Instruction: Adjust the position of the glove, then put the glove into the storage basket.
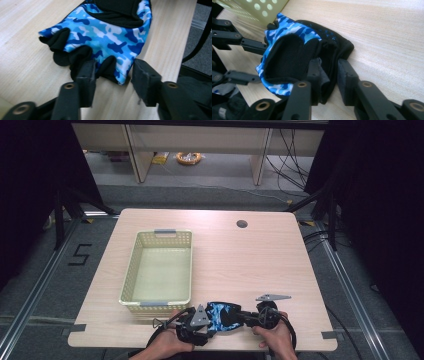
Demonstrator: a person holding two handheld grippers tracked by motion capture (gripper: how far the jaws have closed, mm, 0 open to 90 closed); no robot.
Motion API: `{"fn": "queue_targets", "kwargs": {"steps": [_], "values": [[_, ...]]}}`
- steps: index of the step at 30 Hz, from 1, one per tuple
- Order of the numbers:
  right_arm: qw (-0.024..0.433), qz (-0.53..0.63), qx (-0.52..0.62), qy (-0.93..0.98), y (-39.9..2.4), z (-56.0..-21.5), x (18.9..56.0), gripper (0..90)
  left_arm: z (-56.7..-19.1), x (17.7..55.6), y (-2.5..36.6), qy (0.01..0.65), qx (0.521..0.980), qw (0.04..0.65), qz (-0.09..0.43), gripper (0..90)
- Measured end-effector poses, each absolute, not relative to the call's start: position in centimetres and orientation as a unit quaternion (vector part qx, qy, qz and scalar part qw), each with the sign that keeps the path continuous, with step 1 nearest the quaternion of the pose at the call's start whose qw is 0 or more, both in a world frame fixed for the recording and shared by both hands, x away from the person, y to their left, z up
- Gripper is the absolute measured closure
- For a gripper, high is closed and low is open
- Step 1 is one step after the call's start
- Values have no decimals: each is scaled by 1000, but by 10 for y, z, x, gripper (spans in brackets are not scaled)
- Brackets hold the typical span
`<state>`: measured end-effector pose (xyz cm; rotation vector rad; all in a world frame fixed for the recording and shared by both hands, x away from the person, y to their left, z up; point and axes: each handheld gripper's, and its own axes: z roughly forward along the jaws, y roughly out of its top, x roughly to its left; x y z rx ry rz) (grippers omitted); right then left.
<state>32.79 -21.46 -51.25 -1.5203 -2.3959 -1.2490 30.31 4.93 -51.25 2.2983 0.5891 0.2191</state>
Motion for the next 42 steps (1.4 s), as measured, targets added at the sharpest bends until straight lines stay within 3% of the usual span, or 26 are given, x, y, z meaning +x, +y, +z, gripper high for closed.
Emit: {"fn": "queue_targets", "kwargs": {"steps": [1,2,5,9,27,33,34,35,42], "values": [[20,-405,-490,-772,-215,-513,328,779,-512,305,50,224,897,370,88,577],[23,-411,-488,-770,-216,-514,329,847,-513,304,50,234,892,377,83,635],[20,-419,-480,-770,-216,-515,328,858,-514,305,49,238,888,382,91,713],[15,-418,-474,-775,-217,-514,328,864,-514,304,48,235,889,381,93,741],[-3,-450,-463,-763,-224,-502,317,868,-505,302,49,209,891,390,97,769],[12,-462,-474,-749,-223,-497,312,868,-500,301,51,213,886,402,96,769],[-8,-457,-458,-763,-226,-496,314,868,-499,301,52,211,887,400,94,769],[12,-462,-467,-754,-223,-496,312,868,-499,301,51,215,884,404,93,769],[-12,-469,-450,-760,-223,-490,311,868,-494,300,54,210,886,400,99,768]]}}
